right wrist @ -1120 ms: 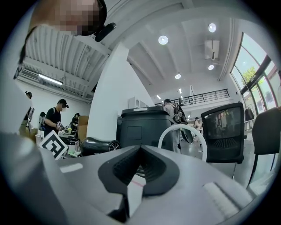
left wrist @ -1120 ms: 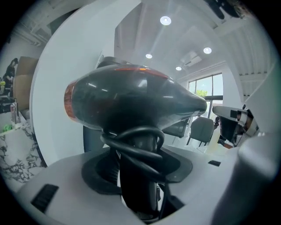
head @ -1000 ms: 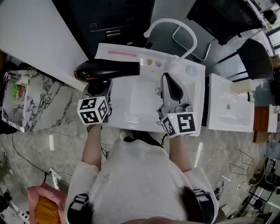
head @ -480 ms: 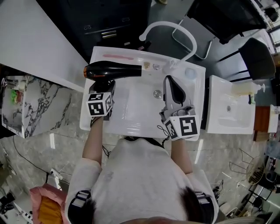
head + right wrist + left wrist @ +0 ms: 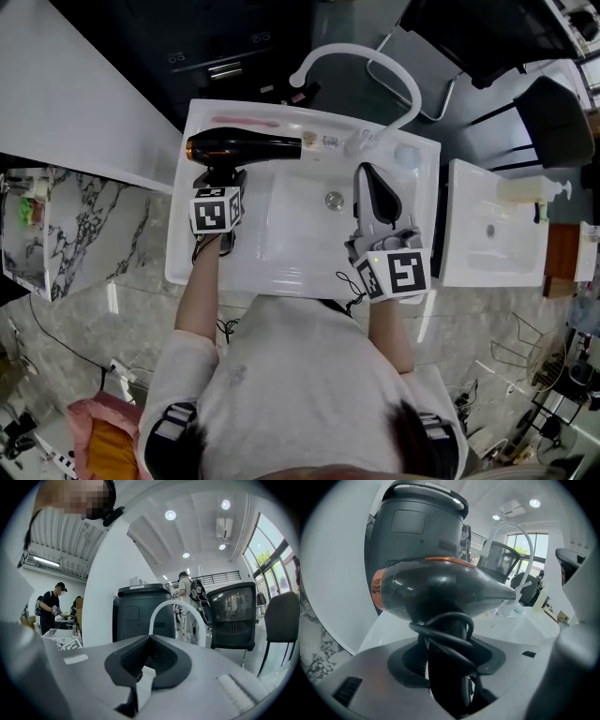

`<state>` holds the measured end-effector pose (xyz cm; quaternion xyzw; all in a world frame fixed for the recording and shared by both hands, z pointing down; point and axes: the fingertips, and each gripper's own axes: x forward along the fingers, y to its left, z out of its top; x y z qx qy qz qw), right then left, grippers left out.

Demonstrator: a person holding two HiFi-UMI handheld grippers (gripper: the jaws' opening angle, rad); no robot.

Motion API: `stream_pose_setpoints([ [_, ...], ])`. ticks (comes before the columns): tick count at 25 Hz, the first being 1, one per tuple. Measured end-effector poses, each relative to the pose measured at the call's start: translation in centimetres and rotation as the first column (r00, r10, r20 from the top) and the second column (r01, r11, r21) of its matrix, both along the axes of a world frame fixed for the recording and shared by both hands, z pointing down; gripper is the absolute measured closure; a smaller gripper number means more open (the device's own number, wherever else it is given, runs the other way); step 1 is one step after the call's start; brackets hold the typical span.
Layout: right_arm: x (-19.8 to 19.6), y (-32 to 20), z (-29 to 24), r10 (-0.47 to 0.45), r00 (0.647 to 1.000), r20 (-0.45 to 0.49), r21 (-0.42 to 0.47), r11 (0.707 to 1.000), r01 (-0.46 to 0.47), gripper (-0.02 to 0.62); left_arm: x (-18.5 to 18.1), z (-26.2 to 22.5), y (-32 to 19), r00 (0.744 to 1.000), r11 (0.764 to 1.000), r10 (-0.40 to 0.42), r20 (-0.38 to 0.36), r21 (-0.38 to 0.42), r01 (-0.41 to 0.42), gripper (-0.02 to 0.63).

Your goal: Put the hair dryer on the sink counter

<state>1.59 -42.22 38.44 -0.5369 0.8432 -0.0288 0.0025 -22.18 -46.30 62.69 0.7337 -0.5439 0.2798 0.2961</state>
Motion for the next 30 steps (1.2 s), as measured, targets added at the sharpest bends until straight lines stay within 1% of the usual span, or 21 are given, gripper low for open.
stream_pose_setpoints([
  [5, 0.9, -0.6, 0.4, 0.014, 1.0, 0.003, -0.008, 1.0, -0.014, 0.584, 0.2, 1.4, -0.7, 1.0, 0.999, 0.007, 0.019, -0.042, -0.006, 0.368],
  [15, 1.6, -1.6, 1.4, 0.016, 1.0, 0.004, -0.029, 0.999, -0.016, 0.584, 0.6, 3.6, -1.8, 0.999, 0.995, 0.015, 0.03, -0.104, -0.012, 0.367],
  [23, 1.9, -2.2, 1.9, 0.017, 1.0, 0.006, -0.042, 0.999, -0.016, 0.584, 0.5, 4.4, -2.2, 0.999, 0.992, 0.015, 0.044, -0.125, -0.009, 0.365],
  [30, 1.7, -2.3, 2.2, 0.015, 1.0, 0.008, -0.048, 0.999, -0.014, 0.584, 0.5, 4.5, -2.7, 0.999, 0.991, 0.022, 0.023, -0.134, -0.019, 0.362],
])
